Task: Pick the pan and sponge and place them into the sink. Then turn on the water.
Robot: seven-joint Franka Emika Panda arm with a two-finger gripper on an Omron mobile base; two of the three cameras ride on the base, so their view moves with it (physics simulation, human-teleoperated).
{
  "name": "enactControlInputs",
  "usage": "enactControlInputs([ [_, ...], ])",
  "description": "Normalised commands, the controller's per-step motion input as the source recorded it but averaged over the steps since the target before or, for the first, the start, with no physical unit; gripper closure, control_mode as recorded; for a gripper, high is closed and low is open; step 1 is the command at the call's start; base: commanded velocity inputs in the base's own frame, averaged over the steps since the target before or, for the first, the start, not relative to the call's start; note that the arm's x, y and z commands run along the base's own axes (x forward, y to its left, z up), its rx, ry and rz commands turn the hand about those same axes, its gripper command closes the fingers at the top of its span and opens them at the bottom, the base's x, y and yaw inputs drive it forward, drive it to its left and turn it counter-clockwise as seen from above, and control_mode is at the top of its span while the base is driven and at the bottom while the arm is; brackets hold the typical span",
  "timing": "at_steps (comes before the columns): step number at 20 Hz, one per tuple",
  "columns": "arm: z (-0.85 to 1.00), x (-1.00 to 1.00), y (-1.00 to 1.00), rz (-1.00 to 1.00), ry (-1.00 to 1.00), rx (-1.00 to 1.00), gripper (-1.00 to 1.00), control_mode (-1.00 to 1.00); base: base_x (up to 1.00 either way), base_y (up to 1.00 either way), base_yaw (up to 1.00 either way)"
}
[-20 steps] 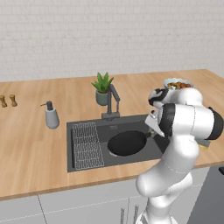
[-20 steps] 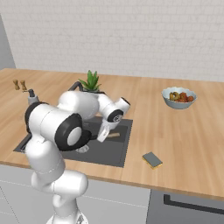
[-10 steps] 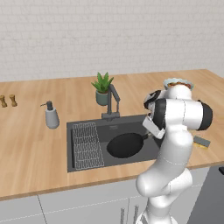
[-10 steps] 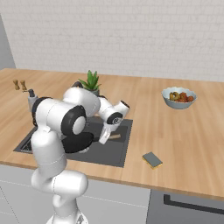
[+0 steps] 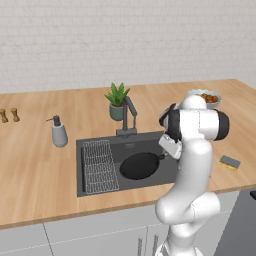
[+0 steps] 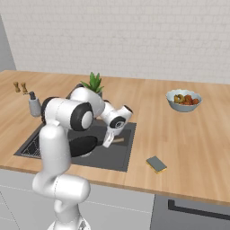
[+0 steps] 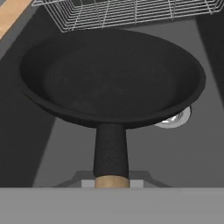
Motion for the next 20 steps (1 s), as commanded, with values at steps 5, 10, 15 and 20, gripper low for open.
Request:
enactControlInputs([
  [5,-0.32,0.27,0.15,0.01,0.00,0.00,1.00,-1.00,0.00,0.00,0.00],
  [10,-0.42,0.28,0.20,0.01,0.00,-0.01,1.00,-1.00,0.00,0.00,0.00],
  [15,-0.59,0.36,0.27,0.01,0.00,-0.05,1.00,-1.00,0.00,0.00,0.00],
  [20,-0.48,0.35,0.09,0.00,0.00,-0.03,1.00,-1.00,0.00,0.00,0.00],
])
